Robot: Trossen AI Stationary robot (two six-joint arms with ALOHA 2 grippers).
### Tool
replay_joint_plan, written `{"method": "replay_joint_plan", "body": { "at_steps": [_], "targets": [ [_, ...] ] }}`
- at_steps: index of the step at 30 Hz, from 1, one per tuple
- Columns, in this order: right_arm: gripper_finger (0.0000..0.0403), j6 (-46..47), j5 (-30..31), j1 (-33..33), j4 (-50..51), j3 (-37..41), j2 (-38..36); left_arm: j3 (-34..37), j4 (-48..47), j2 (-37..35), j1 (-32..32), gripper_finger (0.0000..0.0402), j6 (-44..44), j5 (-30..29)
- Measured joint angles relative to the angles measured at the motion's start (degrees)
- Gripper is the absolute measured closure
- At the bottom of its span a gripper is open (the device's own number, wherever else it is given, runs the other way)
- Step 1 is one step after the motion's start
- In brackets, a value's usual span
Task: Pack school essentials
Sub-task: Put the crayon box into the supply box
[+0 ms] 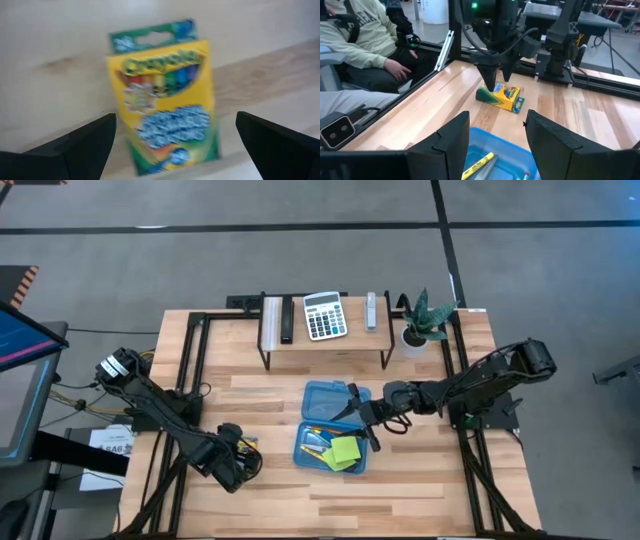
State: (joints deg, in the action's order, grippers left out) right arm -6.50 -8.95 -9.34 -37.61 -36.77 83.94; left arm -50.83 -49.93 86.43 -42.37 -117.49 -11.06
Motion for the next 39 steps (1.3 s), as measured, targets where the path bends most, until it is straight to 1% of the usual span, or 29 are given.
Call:
{"method": "replay_joint_plan", "body": {
  "at_steps": [3,13,21,27,32,39],
  "targets": [
    [0.0191,0.0,0.0,0.0,0.0,0.0,0.0,0.0,3.0,0.5,0.6,0.0003,0.7,-0.1],
    [0.0189,-0.2,0.0,0.1,-0.4,0.0,0.0,-0.1,3.4,6.4,0.9,0.0003,1.3,4.0],
    [0.0188,-0.2,0.0,0.1,-0.8,0.0,0.0,-0.5,2.8,4.7,0.8,0.0003,2.9,4.9],
    [0.019,-0.9,0.0,0.1,-0.8,0.0,0.0,-2.8,-2.7,4.0,0.8,0.0003,3.3,5.0],
    [0.0189,-0.9,0.0,0.1,-0.8,0.0,0.0,-4.1,-5.2,3.9,0.8,0.0003,3.7,4.9],
    [0.0189,-1.1,0.0,0.1,-0.8,0.0,0.0,-4.1,-5.5,3.9,-0.1,0.0003,3.4,4.7]
  ]
}}
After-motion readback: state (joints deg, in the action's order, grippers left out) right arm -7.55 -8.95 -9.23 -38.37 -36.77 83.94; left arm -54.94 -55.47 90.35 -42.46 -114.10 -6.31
